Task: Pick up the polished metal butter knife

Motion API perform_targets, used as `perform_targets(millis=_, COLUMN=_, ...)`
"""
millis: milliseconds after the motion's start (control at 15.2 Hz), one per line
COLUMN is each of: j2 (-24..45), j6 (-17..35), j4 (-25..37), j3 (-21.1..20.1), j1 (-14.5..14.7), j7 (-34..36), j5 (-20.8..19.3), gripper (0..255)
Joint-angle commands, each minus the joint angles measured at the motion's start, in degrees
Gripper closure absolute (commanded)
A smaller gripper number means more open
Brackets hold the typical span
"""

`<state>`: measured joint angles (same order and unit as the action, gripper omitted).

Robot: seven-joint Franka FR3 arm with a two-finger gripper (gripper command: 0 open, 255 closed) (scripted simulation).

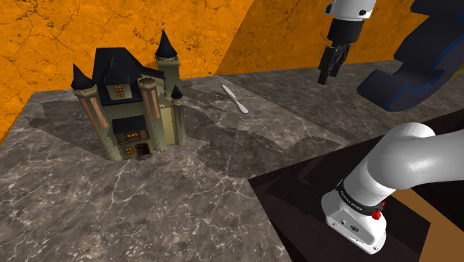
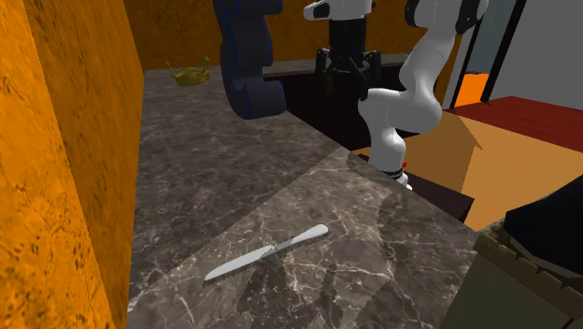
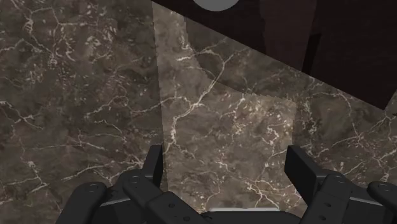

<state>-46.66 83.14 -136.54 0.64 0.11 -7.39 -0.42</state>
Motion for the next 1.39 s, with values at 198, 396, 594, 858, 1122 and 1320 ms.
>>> perform_targets(millis=198, j2=4.61, j6=5.43, j4=-0.1, j3=-1.85, j1=-0.06, j7=3.4, j5=1.58, gripper=0)
perform_targets(millis=396, j2=9.75, j6=10.66, j4=0.56, j3=-3.57, j1=-0.15, j7=6.68, j5=2.8, gripper=0)
perform_targets(millis=594, j2=15.32, j6=15.57, j4=1.99, j3=-5.19, j1=-0.34, j7=9.87, j5=3.64, gripper=0)
perform_targets(millis=858, j2=23.23, j6=21.47, j4=5.04, j3=-7.07, j1=-0.65, j7=14.1, j5=4.08, gripper=0)
perform_targets(millis=1122, j2=31.5, j6=26.43, j4=9.35, j3=-8.63, j1=-1.01, j7=18.37, j5=3.73, gripper=0)
perform_targets(millis=1320, j2=37.84, j6=29.44, j4=13.38, j3=-9.47, j1=-1.16, j7=21.61, j5=2.96, gripper=0)
